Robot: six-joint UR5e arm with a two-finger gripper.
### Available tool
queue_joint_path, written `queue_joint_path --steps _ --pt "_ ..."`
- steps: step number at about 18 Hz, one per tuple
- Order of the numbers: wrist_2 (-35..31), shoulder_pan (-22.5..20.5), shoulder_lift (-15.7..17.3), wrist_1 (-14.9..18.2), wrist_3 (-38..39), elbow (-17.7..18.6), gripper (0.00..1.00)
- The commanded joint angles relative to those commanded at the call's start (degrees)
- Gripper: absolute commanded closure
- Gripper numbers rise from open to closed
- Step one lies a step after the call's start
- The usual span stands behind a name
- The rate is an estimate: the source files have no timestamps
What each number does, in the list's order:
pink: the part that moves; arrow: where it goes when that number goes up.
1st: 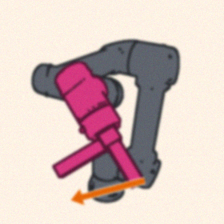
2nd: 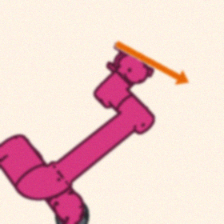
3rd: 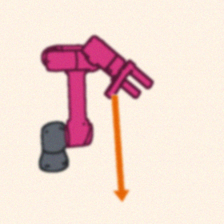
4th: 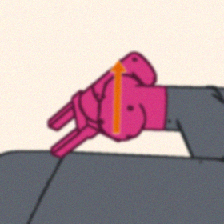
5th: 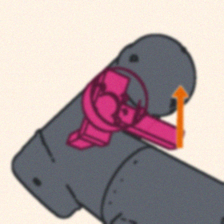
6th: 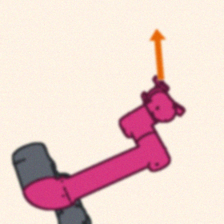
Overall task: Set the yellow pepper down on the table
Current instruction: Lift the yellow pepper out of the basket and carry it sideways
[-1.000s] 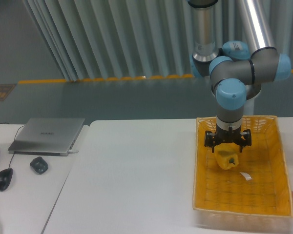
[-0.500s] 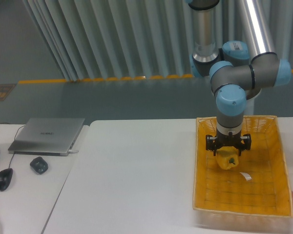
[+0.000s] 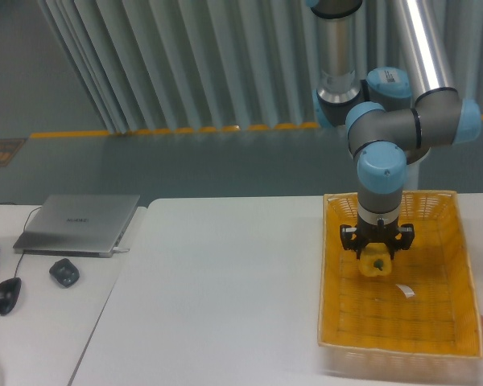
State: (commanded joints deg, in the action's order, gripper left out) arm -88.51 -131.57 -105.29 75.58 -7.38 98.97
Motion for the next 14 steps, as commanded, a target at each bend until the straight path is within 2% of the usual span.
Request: queue_joint_path --steps 3,5,7,8,12,14 --pt "-0.09 -0.44 0.26 1.05 -0.09 -2.01 0.55" --pt "-0.09 -1.49 0.53 5.08 -1.92 -4.82 0.55" --pt "-0.96 -2.45 0.88 9.82 -7.18 -8.07 0.55" --pt "-1.14 -2.72 1.40 10.63 -9.12 -9.04 0.55" --pt "-3.07 -4.83 3.25 10.81 -19.75 -11.95 0.55" --pt "-3.78 -6.84 3.95 10.47 -29.12 -13.00 0.55"
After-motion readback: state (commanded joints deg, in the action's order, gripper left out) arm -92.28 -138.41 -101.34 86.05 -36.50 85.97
